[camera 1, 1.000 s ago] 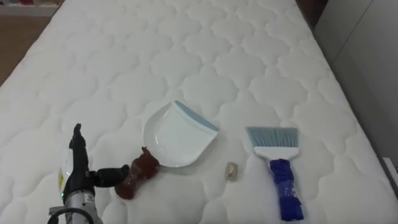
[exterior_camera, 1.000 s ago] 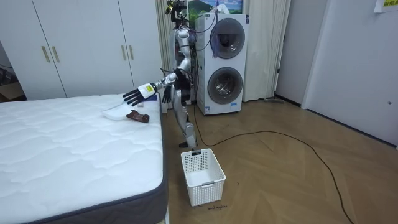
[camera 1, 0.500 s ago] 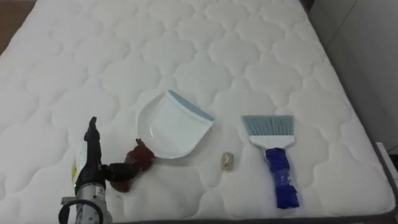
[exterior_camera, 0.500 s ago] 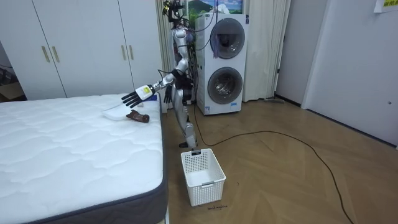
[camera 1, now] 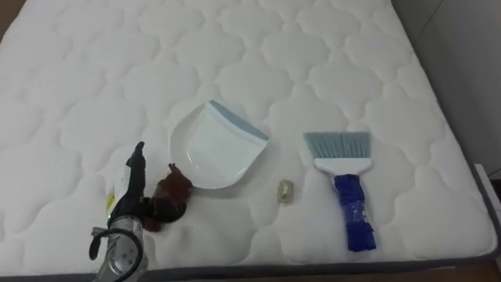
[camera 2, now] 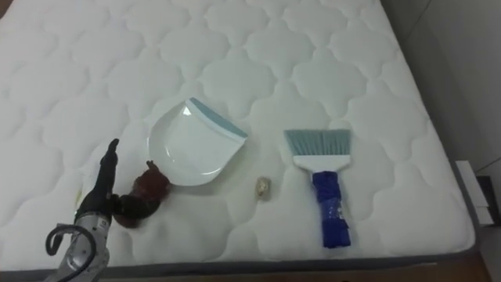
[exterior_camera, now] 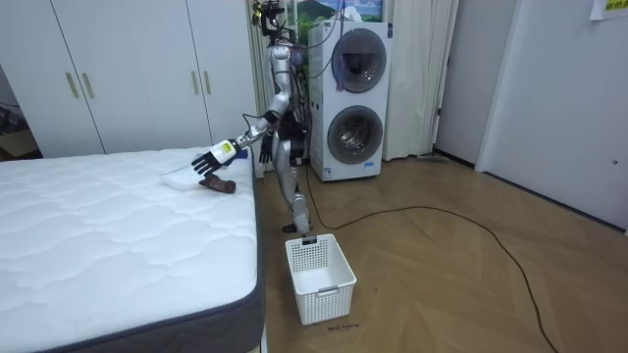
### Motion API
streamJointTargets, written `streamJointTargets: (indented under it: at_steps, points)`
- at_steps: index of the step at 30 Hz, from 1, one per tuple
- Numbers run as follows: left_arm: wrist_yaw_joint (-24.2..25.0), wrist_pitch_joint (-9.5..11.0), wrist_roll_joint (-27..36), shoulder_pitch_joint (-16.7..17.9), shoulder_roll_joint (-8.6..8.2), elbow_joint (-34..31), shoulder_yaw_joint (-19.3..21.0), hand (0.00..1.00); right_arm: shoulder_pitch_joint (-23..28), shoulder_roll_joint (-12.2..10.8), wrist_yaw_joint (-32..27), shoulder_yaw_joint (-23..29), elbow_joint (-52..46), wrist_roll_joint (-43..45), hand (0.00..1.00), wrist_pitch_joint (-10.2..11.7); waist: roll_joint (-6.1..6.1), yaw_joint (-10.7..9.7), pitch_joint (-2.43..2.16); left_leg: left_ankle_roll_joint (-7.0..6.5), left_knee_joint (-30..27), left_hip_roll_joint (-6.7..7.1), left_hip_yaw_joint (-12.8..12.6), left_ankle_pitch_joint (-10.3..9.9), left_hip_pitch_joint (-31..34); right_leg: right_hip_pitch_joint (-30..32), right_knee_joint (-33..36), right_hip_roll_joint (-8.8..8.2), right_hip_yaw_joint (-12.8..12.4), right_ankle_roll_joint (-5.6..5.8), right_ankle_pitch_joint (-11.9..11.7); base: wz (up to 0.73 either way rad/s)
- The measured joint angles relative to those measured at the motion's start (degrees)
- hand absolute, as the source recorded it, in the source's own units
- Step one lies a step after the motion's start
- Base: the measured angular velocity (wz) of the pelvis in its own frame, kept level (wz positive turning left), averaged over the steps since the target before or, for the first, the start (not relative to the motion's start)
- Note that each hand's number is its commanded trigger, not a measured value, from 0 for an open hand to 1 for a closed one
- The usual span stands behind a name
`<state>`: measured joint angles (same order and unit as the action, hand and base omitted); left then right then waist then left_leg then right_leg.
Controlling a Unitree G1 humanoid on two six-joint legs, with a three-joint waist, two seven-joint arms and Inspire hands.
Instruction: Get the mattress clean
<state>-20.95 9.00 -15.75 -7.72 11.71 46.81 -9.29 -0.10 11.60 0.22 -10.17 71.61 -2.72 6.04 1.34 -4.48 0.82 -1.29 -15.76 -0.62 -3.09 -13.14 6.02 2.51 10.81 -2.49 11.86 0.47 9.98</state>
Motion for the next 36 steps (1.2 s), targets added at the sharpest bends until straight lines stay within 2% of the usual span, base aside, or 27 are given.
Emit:
streamJointTargets:
  at_steps: [10,19,22,24,25,26,27,28,29,30,32,34,36]
  points:
    - [-1.01,0.12,-0.09,-2.85,0.21,5.59,0.01,0.0,-1.86,0.01,-1.48,-1.79,1.01,0.54,0.0,0.19,-0.34,-0.69,0.08,0.03,0.13,-0.01,0.04,0.03,2.34,2.19,-0.08,-0.01,0.49,0.0,0.0,0.01]
    - [-2.6,0.14,-1.32,-6.94,1.05,9.59,0.06,0.0,-3.29,0.13,-2.64,-2.09,1.96,0.59,0.0,0.15,-1.06,-1.31,0.73,0.02,-0.04,-0.14,0.32,0.05,4.76,4.77,0.02,-0.14,0.59,0.0,0.0,0.0]
    - [-2.61,0.12,-1.28,-8.1,1.08,10.66,0.13,0.0,-3.56,0.12,-2.69,-2.17,2.03,0.57,0.0,0.19,-1.16,-1.37,0.81,0.02,0.03,-0.23,0.44,0.06,5.91,6.05,0.2,-0.15,0.48,0.0,0.0,-0.03]
    - [-2.62,0.13,-1.25,-8.74,1.09,11.15,0.14,0.0,-4.5,0.12,-2.74,-2.16,2.78,0.59,0.0,0.21,-1.28,-1.35,0.94,0.01,0.08,-0.43,1.55,0.08,6.28,7.76,2.25,-0.03,0.34,0.0,0.01,-0.15]
    - [-2.68,0.13,-1.24,-9.12,1.13,11.63,0.13,0.0,-5.2,0.11,-3.0,-2.19,3.36,0.58,0.0,0.41,-1.34,-1.15,1.1,0.06,0.25,-0.65,3.77,0.18,6.12,10.4,6.06,0.01,0.48,-0.24,0.29,-0.41]
    - [-2.73,0.13,-1.15,-9.49,1.32,12.1,0.11,0.0,-5.85,0.06,-3.47,-2.23,3.61,0.52,0.0,0.88,-1.73,-0.95,1.69,0.14,0.34,-0.75,8.13,0.26,5.99,13.8,8.35,0.73,-0.65,-0.91,1.29,-0.54]
    - [-2.79,0.13,-1.12,-9.9,1.56,12.55,0.2,0.0,-6.31,0.06,-3.76,-2.36,3.62,0.52,0.0,1.03,-1.48,-0.64,1.69,0.18,0.22,-0.73,9.26,0.24,6.35,15.53,6.4,1.31,-1.73,-1.81,0.52,-0.58]
    - [-3.09,0.12,-0.96,-10.98,2.03,14.05,0.38,0.0,-7.94,0.36,-4.6,-3.4,3.6,0.55,0.0,1.47,-1.2,-0.86,1.95,0.78,-0.31,-0.66,9.97,-0.08,7.42,17.87,3.02,1.62,-1.77,-3.61,-6.13,-0.18]
    - [-2.97,0.11,-0.67,-12.34,1.85,16.16,0.11,0.0,-8.64,0.79,-5.35,-4.36,3.78,0.58,0.0,1.44,-1.91,-2.7,2.26,1.79,-0.36,-0.8,8.57,0.35,8.55,17.64,2.78,1.31,0.32,-3.68,-6.97,0.0]
    - [-2.97,0.12,-0.63,-12.97,1.85,16.82,0.11,0.0,-8.88,0.8,-5.37,-4.47,3.98,0.66,0.0,1.38,-1.91,-3.12,2.27,2.02,-0.14,-0.98,7.14,0.51,8.73,17.65,2.73,1.27,0.6,-3.7,-6.95,0.27]
    - [-3.05,0.18,0.07,-15.48,1.86,17.88,0.09,0.0,-8.93,0.83,-5.03,-4.49,4.49,0.78,0.0,1.31,-1.87,-3.55,2.3,2.02,0.53,-2.11,1.83,0.7,8.79,17.66,2.76,1.66,0.84,-3.73,-6.93,0.19]
    - [-3.07,0.31,0.43,-16.47,1.86,17.88,0.15,0.0,-8.63,0.8,-4.83,-4.49,4.5,0.61,0.0,0.86,-1.77,-3.35,2.32,1.83,0.51,-2.48,-0.32,0.82,8.69,17.7,2.86,1.69,0.83,-3.73,-6.89,0.14]
    - [-3.09,0.3,0.51,-16.49,1.89,18.15,0.11,0.0,-8.94,0.81,-4.44,-4.49,4.54,0.45,0.0,0.51,-1.66,-3.12,2.33,1.76,0.34,-2.4,-1.1,0.85,8.64,17.7,2.91,1.52,1.08,-3.73,-6.89,-0.02]
